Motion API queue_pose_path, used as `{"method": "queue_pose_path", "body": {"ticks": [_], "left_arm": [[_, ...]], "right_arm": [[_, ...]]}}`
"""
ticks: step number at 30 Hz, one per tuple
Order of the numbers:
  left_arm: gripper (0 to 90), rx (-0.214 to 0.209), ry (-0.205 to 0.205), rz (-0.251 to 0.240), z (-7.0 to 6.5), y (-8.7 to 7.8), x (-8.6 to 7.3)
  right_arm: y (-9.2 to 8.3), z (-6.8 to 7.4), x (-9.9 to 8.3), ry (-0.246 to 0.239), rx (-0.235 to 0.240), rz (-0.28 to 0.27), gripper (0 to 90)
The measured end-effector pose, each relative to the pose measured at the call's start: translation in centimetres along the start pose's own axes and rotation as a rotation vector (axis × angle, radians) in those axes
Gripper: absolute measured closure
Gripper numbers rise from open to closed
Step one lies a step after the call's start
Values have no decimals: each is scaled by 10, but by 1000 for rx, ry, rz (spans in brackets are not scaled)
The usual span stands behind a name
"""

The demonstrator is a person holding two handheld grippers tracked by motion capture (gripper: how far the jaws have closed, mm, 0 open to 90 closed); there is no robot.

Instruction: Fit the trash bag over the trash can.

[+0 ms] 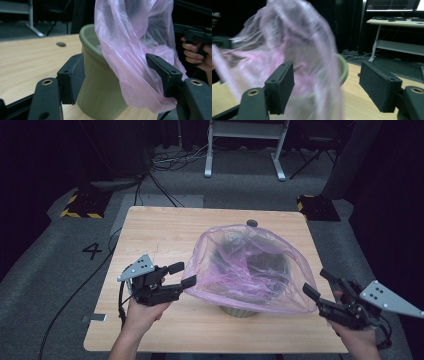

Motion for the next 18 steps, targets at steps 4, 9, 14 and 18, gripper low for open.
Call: {"method": "queue_pose_path", "body": {"ticks": [4,9,14,18], "left_arm": [[312,-3,29,-17,-3,1,16],[208,-24,12,-35,2,-5,26],[154,-68,-9,-82,9,-13,32],[151,-97,15,-91,12,-17,51]], "right_arm": [[16,-17,5,46,16,19,300],[30,-27,0,90,75,33,352],[38,-26,-6,84,125,61,497],[39,-24,-3,58,142,61,566]]}}
Point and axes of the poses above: each handheld gripper's, and its own axes: y roughly forward along the jaws, x roughly out of its top, z roughly to its left, the point moved 2 cm from there along y, roughly forward along the jaws, and after that the axes turned 7 degrees about -x, right-handed, at the moved point
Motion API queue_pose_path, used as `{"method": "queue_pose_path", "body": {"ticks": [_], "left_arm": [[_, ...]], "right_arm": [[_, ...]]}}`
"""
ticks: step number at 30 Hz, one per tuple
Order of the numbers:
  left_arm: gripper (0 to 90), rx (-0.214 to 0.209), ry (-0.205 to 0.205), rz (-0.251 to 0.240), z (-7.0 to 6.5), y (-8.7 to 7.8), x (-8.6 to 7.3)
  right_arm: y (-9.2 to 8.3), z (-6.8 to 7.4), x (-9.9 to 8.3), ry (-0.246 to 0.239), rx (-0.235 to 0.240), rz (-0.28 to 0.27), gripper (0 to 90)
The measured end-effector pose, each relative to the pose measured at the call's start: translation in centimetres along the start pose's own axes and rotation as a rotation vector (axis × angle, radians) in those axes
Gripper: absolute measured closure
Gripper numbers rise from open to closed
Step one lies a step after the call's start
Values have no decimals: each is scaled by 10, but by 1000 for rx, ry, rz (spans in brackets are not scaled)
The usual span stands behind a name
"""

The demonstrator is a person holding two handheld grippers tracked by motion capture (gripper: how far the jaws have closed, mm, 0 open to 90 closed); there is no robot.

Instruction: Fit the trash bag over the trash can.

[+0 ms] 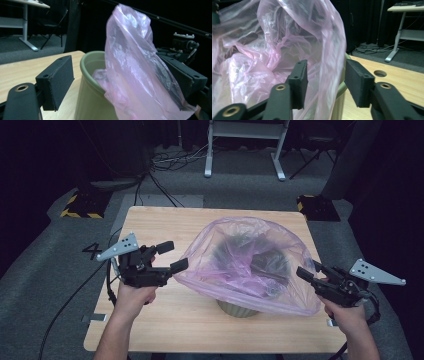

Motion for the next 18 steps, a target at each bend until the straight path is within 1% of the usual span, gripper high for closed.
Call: {"method": "queue_pose_path", "body": {"ticks": [1,3,4,5,6,7,8,9,11,13,15,17,18], "left_arm": [[149,-18,15,10,0,0,6],[151,-10,35,13,2,1,19],[152,-28,41,17,4,1,25],[152,-43,35,13,7,1,30],[152,-31,33,5,11,3,35],[152,-22,37,18,13,6,37],[152,-2,43,42,15,11,39],[153,2,45,55,18,17,40],[154,-27,43,86,21,31,40],[155,-39,49,119,24,44,37],[155,-34,52,146,26,57,34],[157,-28,44,159,28,67,31],[158,-16,45,166,29,71,30]], "right_arm": [[0,0,1,-7,0,1,579],[1,0,3,-13,-3,1,620],[2,0,4,-18,-2,0,643],[3,-1,4,-20,-7,4,673],[4,-1,4,-20,-11,6,691],[6,-2,4,-15,-6,10,709],[7,-2,4,-14,-1,13,716],[9,-2,3,-15,5,14,720],[12,-1,3,-15,15,17,720],[14,0,3,-21,16,26,721],[16,0,4,-21,18,29,720],[18,0,5,-16,20,28,720],[19,-1,6,-13,19,27,721]]}}
Point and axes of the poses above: each handheld gripper's, and its own axes: y roughly forward along the jaws, x roughly out of its top, z roughly to its left, the point moved 2 cm from there along y, roughly forward along the jaws, and after that the axes turned 7 degrees about -x, right-handed, at the moved point
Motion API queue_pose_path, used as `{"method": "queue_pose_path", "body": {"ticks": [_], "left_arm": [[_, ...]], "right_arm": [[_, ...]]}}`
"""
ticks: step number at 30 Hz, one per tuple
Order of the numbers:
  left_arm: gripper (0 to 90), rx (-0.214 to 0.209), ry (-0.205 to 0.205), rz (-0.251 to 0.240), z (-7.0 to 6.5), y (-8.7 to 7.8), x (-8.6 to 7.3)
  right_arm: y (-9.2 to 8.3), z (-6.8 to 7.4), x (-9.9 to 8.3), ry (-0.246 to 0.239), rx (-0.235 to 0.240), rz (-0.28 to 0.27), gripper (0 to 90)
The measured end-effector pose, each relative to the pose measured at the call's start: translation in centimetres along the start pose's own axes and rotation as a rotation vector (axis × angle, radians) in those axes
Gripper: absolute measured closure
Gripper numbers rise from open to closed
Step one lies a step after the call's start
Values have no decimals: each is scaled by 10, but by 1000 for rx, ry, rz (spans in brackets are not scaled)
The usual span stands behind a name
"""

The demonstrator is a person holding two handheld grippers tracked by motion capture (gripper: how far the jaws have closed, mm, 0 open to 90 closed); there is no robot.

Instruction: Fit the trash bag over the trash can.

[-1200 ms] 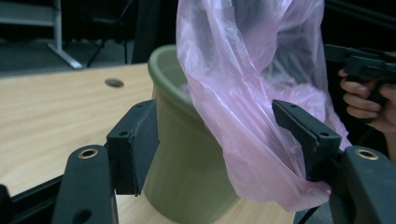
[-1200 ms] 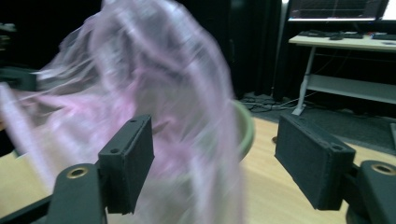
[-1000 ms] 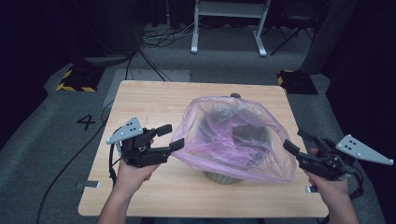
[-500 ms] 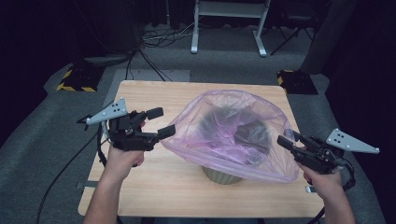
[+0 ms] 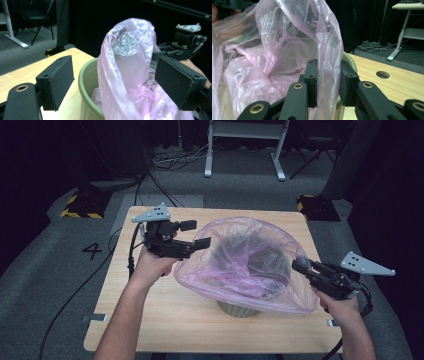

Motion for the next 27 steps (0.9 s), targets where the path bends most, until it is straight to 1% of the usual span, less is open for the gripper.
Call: {"method": "queue_pose_path", "body": {"ticks": [1,2,3,5,7,10,11,12,13,15,16,17,18,20,21,22,23,24,25,27], "left_arm": [[163,-1,-1,0,1,4,-1],[174,7,2,6,1,7,-1],[202,24,4,13,2,10,-2],[256,32,-4,27,5,15,-4],[356,30,-20,29,8,20,-6],[537,42,-20,40,11,25,-10],[598,53,-15,35,11,27,-11],[684,71,-12,34,11,28,-13],[730,103,-13,35,11,29,-14],[817,138,-12,32,13,32,-19],[846,161,-16,28,14,32,-21],[880,178,-21,16,17,32,-23],[893,189,-22,8,19,33,-26],[897,234,-19,7,25,35,-30],[898,251,-18,11,27,37,-33],[898,262,-13,22,29,39,-35],[898,280,-5,25,31,41,-37],[899,286,-1,20,33,43,-38],[899,283,-9,12,36,44,-39],[899,304,-30,8,42,49,-42]], "right_arm": [[1,0,1,1,-1,-1,722],[2,-1,1,1,0,0,722],[3,-1,2,3,0,-1,723],[5,-1,3,6,-1,1,728],[8,-2,4,4,-1,3,733],[11,-3,5,13,-10,13,761],[13,-4,5,14,-12,17,781],[14,-4,5,15,-22,22,798],[15,-5,4,21,-28,26,807],[17,-7,2,27,-50,31,834],[18,-9,1,29,-67,36,839],[19,-11,0,38,-77,38,842],[19,-13,-2,44,-85,39,850],[21,-18,-5,63,-120,38,867],[23,-22,-6,73,-131,36,874],[25,-26,-7,88,-137,36,882],[27,-29,-8,98,-155,36,891],[29,-32,-9,103,-168,37,895],[32,-35,-10,109,-171,38,898],[38,-41,-12,115,-196,46,899]]}}
Point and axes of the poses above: each handheld gripper's, and its own axes: y roughly forward along the jaws, x roughly out of its top, z roughly to its left, the point moved 2 cm from there along y, roughly forward along the jaws, and after that the axes turned 7 degrees about -x, right-handed, at the moved point
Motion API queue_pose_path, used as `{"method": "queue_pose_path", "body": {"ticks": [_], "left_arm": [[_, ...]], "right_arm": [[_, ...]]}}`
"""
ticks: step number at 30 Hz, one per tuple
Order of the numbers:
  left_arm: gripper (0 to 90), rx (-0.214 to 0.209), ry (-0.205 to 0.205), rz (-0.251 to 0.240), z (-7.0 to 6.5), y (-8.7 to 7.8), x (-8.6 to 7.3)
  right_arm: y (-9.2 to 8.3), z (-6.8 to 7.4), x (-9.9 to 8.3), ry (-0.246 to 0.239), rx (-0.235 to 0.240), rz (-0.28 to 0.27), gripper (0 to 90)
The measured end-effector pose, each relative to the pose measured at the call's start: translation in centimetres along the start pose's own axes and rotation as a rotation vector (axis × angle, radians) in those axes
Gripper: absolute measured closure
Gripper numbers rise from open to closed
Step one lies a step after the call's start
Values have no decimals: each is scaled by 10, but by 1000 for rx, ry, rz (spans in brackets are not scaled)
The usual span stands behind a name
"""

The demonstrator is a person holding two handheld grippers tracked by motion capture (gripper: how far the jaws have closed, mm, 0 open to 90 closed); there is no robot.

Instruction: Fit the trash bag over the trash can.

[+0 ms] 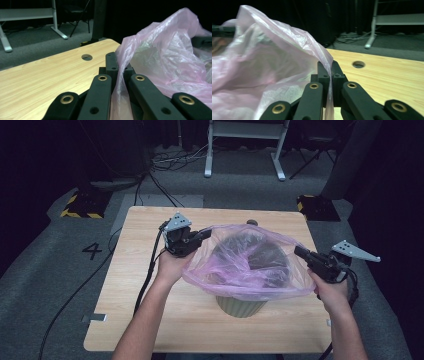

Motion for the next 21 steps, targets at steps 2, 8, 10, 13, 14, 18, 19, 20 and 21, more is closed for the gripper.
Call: {"method": "queue_pose_path", "body": {"ticks": [2,8,10,13,14,18,19,20,21], "left_arm": [[898,31,-22,17,6,8,-3],[898,99,-79,54,24,30,-17],[898,91,-98,76,28,36,-25],[898,86,-111,93,30,39,-38],[898,86,-111,99,30,38,-42],[897,67,-152,103,33,33,-63],[897,75,-154,115,34,33,-69],[897,69,-168,129,34,32,-75],[897,66,-175,146,34,31,-81]], "right_arm": [[9,-4,-1,19,-5,15,899],[36,-11,-9,31,-54,98,897],[42,-14,-14,46,-56,112,898],[48,-16,-25,45,-64,138,899],[49,-16,-28,40,-66,148,899],[50,-17,-47,65,-62,161,899],[50,-18,-52,78,-56,163,899],[50,-18,-58,88,-55,168,899],[50,-18,-64,94,-55,176,899]]}}
Point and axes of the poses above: each handheld gripper's, and its own axes: y roughly forward along the jaws, x roughly out of its top, z roughly to its left, the point moved 2 cm from there along y, roughly forward along the jaws, and after that the axes turned 7 degrees about -x, right-handed, at the moved point
